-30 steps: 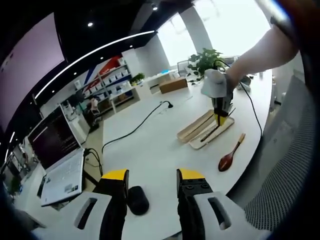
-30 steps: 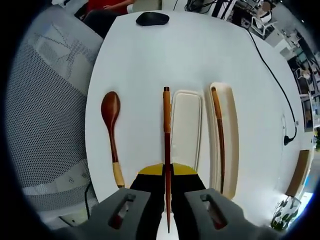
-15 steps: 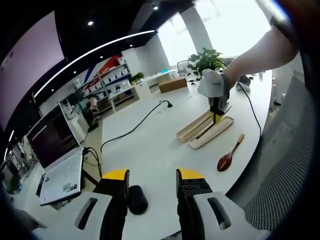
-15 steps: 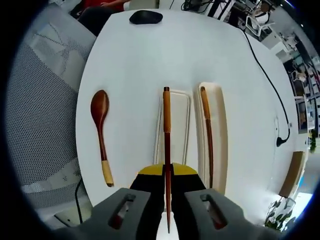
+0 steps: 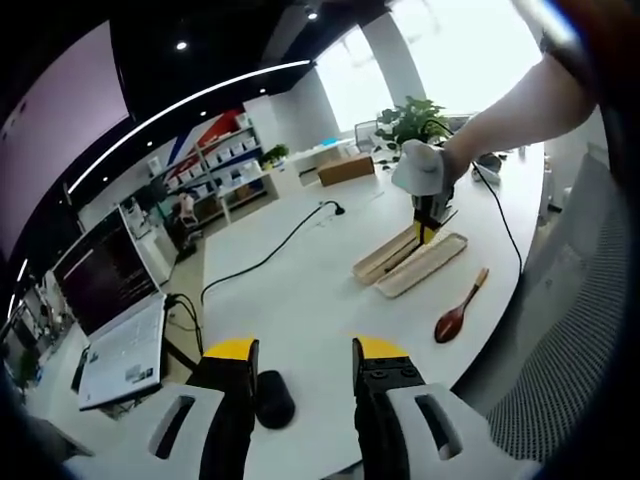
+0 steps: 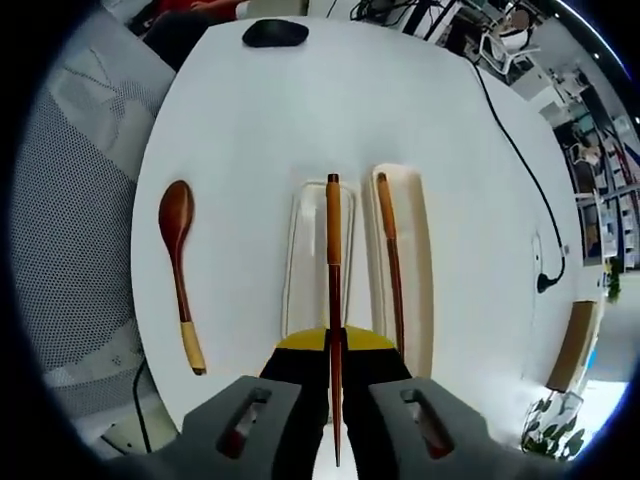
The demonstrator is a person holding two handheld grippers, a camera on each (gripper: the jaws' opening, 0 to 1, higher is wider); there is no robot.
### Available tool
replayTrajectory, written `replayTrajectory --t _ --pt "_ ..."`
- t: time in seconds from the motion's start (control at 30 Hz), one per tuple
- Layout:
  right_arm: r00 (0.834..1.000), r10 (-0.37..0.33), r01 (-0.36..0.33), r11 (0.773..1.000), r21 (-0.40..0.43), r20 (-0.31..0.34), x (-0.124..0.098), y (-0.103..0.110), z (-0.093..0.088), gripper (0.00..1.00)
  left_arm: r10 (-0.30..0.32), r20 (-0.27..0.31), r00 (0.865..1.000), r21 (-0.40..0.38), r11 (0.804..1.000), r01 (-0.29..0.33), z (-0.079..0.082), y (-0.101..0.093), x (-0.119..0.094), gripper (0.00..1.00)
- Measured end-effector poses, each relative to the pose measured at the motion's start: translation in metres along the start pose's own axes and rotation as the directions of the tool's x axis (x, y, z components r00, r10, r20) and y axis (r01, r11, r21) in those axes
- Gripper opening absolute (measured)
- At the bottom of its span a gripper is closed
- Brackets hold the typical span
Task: Arrange the utensils inside the cutlery case until each visible utensil rests in its matching compartment.
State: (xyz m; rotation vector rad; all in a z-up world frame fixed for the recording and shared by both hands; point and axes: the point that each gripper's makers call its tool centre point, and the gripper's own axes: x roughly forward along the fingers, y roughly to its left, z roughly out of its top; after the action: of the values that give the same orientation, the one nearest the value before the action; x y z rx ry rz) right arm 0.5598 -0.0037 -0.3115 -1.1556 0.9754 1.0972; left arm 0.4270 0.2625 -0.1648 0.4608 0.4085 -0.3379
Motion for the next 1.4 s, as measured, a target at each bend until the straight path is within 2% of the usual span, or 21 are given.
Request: replayTrajectory --t 0.63,1.07,1.4 --pt "0.993 -0.112 0.112 0.994 0.003 0.022 -0.001 -0.030 0.004 0.00 -0.009 -0.001 1.000 0.000 1.000 0.009 -0.001 -0.001 0.002 0.38" --pt "0.976 -0.216 0.218 0.975 -0.051 0.031 0.001 -0.052 0.007 0.00 -0.018 -0.012 1.000 0.001 1.000 0.018 -0.004 -0.002 0.002 0.38" --pt "0.963 -0.268 0.271 0.959 -0.088 0.039 0.004 -0.061 0.009 0.00 -0.015 -0.018 1.000 -0.002 1.000 0.015 -0.005 -0.002 0.002 0.38"
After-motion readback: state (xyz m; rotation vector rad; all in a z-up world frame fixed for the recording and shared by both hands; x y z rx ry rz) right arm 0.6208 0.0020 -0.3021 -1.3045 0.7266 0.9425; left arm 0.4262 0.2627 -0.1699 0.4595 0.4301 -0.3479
